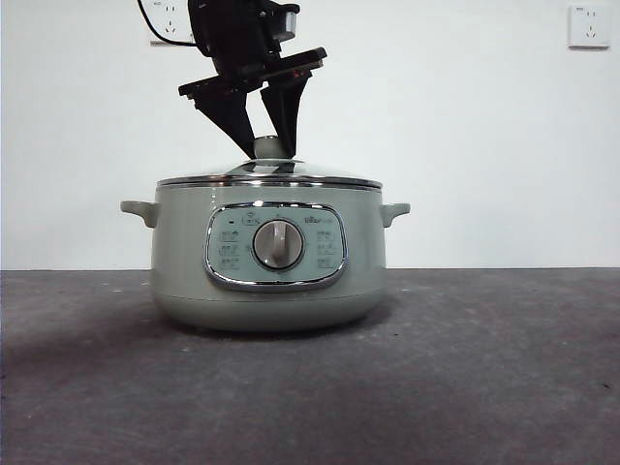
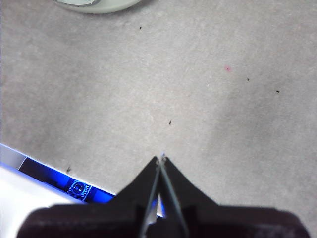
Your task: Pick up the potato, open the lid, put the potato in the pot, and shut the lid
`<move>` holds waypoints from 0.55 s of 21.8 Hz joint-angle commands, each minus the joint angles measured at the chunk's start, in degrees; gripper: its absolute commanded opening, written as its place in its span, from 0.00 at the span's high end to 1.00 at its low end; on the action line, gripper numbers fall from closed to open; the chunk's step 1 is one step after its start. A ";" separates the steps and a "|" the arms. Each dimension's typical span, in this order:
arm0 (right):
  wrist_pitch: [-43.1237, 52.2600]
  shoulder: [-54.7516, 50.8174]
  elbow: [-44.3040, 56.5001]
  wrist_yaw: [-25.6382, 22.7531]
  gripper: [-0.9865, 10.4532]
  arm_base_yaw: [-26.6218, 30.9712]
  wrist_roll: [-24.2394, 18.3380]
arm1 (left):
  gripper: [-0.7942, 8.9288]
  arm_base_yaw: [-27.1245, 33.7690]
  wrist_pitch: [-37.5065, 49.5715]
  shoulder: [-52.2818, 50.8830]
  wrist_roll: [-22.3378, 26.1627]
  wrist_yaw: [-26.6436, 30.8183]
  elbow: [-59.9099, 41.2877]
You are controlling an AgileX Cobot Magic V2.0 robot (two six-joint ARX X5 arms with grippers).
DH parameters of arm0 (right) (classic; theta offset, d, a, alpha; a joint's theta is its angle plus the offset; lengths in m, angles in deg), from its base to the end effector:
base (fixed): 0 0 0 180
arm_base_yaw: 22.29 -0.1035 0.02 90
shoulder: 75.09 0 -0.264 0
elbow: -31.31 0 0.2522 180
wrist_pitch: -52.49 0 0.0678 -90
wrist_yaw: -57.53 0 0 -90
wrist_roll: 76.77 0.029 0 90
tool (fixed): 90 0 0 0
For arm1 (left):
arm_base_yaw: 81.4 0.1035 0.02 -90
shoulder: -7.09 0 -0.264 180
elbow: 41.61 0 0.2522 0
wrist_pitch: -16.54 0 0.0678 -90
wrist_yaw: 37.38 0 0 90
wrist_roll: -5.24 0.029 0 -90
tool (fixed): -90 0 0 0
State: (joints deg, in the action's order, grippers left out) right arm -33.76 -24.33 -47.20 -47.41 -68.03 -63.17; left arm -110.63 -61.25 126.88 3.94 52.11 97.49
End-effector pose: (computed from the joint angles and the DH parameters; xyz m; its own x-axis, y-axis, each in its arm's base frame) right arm 0.0935 0.0852 0.3437 0.5370 0.1816 -0.8238 -0.4413 0.8928 -0.0908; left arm 0.3837 -0.2150 0.3335 0.4519 -0.2630 -0.8524 0.4754 0.8796 -0.0194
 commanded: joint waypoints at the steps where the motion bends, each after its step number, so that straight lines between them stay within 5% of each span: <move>1: 0.09 -0.04 0.63 0.20 0.92 -0.07 -0.35 | 0.93 -0.11 1.42 1.73 1.92 -0.96 -0.04; 4: 0.09 -0.04 0.63 0.20 0.92 -0.04 -0.35 | 0.86 -0.11 1.11 1.73 1.77 -1.01 -0.04; 7: 0.11 -0.04 0.63 0.20 0.92 -0.04 -0.35 | 0.31 -0.09 0.81 1.70 1.73 -1.46 0.00; 12: 0.11 -0.04 0.63 0.20 0.92 -0.04 -0.33 | 0.27 -0.09 1.03 -1.51 1.60 -1.42 0.46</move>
State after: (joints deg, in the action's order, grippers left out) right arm -33.76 -24.33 -47.20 -47.41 -68.03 -63.26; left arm -110.63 -60.82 126.51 4.82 50.75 97.51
